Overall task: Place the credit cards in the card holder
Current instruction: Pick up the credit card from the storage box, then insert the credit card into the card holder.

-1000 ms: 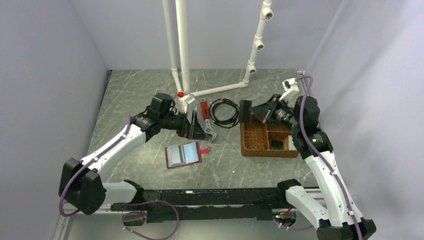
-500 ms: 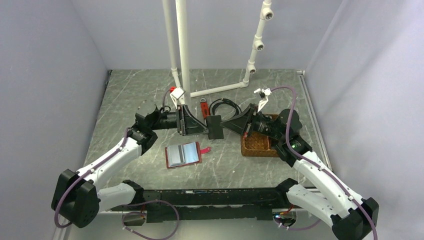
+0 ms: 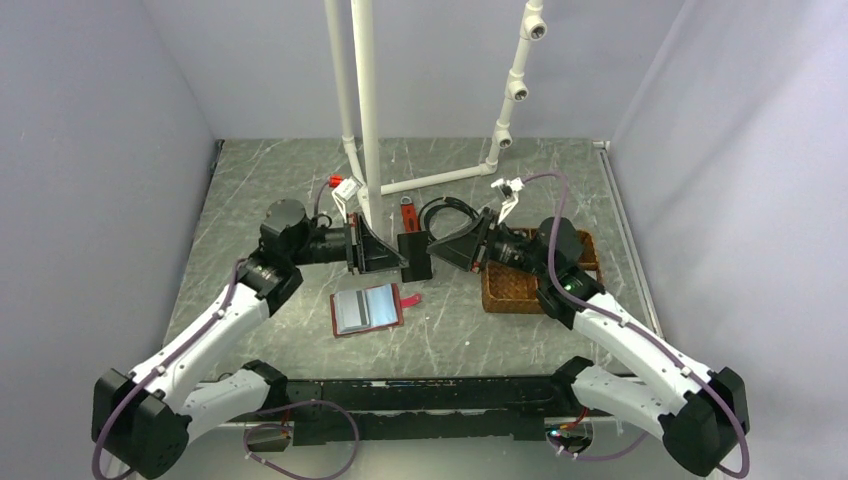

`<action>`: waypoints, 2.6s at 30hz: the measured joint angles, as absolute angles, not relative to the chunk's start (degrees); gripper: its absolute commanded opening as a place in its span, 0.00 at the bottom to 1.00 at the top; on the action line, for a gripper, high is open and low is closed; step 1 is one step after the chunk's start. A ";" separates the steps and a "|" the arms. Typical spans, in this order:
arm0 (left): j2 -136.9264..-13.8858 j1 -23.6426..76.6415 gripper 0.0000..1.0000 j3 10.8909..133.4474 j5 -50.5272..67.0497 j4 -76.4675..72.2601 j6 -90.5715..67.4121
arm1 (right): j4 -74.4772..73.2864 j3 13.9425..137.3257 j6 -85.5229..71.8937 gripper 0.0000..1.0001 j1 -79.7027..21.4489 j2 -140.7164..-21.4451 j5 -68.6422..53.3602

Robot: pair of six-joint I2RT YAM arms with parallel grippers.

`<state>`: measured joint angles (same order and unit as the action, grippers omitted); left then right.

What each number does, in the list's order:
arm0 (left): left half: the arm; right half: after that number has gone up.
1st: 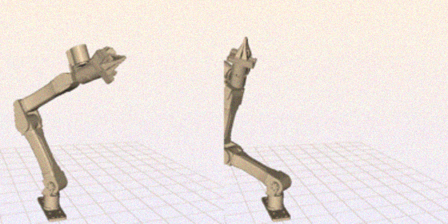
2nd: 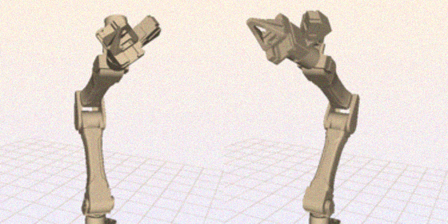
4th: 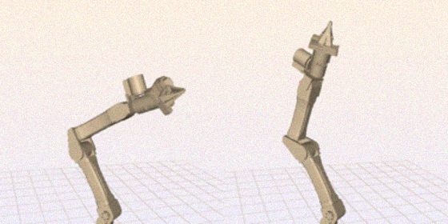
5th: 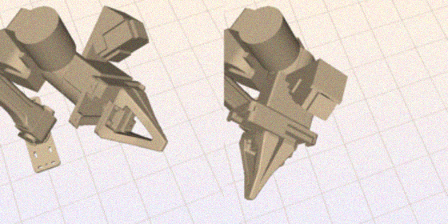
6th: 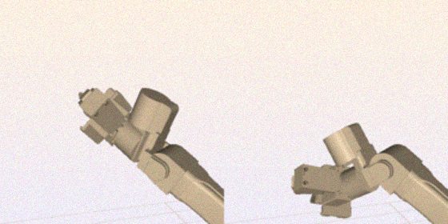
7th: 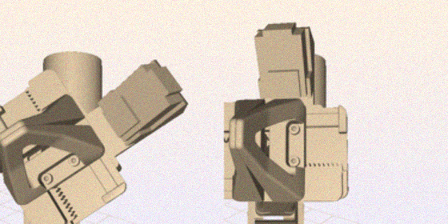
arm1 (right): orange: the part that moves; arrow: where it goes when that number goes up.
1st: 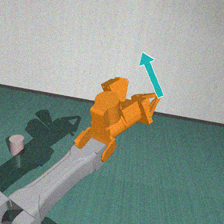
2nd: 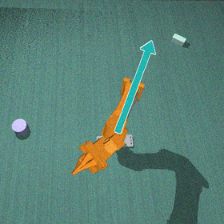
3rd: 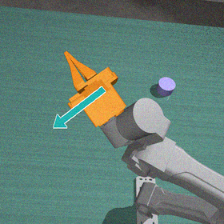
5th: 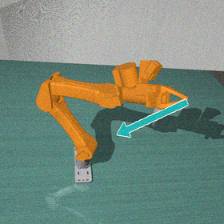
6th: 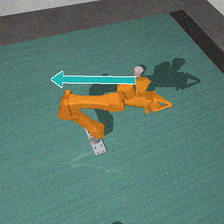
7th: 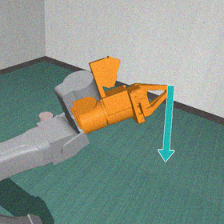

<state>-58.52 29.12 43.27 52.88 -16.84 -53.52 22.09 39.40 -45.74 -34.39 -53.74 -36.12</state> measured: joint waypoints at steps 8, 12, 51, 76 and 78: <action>-64.60 15.22 0.00 56.16 46.33 29.04 -32.53 | 8.03 45.34 -36.12 0.69 -38.24 -66.22 -25.50; -71.22 8.84 0.00 54.26 42.74 42.98 -26.02 | 7.57 47.62 -34.52 0.28 -42.83 -77.95 -24.64; -98.48 11.22 0.00 53.84 40.77 47.77 -19.11 | 15.97 51.92 -37.93 0.00 -45.93 -108.03 -27.94; -96.62 11.40 0.00 51.31 43.40 40.62 -18.04 | 18.50 52.88 -37.04 0.00 -44.21 -111.33 -32.25; -96.57 11.42 0.00 51.07 43.22 39.81 -17.76 | 18.48 53.52 -36.42 0.00 -43.81 -111.77 -32.47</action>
